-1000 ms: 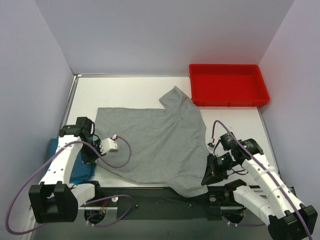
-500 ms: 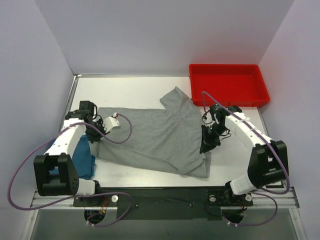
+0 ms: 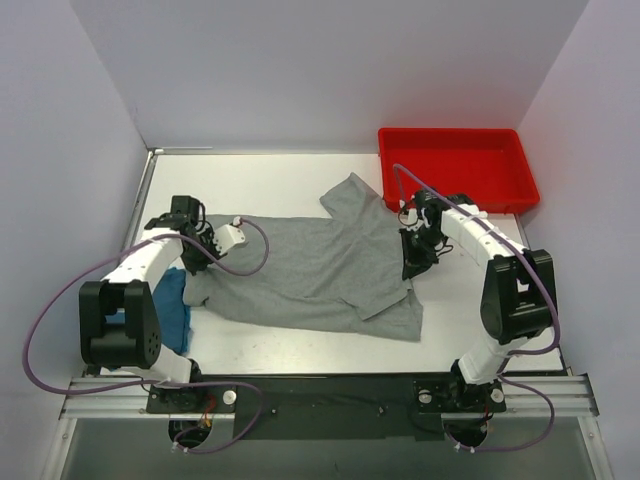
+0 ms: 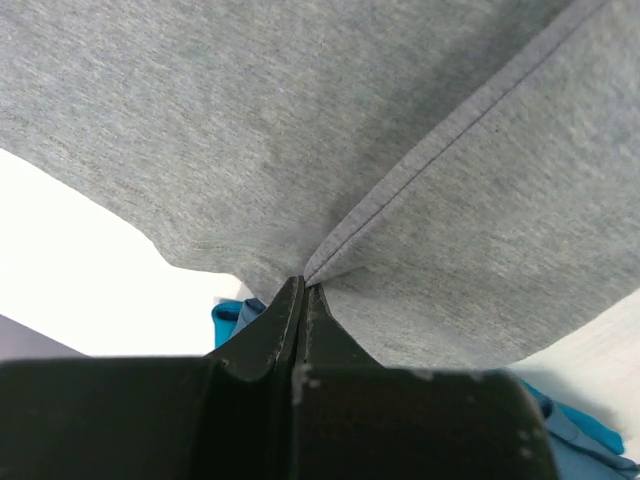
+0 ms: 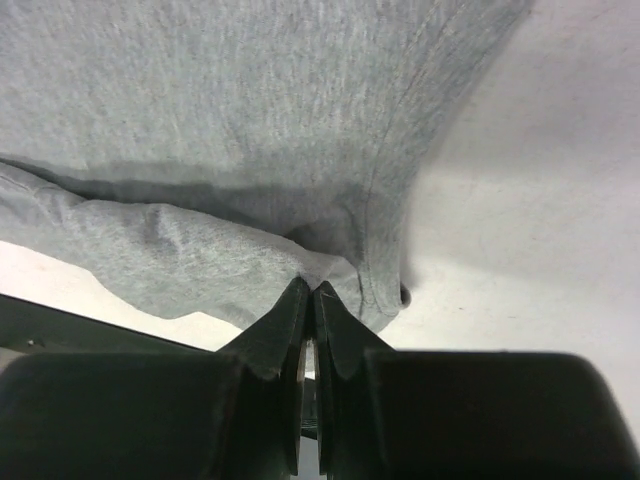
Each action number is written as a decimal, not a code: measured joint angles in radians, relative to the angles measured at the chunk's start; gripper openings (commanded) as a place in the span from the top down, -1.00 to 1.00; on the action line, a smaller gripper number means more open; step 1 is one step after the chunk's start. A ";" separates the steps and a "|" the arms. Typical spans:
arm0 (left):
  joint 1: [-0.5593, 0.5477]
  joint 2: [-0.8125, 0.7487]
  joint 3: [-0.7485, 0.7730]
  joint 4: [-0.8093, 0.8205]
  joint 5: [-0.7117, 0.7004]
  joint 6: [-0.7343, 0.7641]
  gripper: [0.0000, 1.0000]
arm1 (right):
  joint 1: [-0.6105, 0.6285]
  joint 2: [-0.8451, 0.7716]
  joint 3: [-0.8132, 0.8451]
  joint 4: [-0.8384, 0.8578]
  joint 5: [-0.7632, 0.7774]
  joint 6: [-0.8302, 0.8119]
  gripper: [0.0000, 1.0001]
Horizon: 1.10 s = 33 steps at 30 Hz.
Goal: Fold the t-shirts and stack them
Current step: Fold the flattened tshirt in 1/3 of the way
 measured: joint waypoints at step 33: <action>0.023 -0.082 0.137 -0.045 -0.056 0.252 -0.25 | -0.030 -0.356 -0.269 0.043 0.162 0.286 -0.25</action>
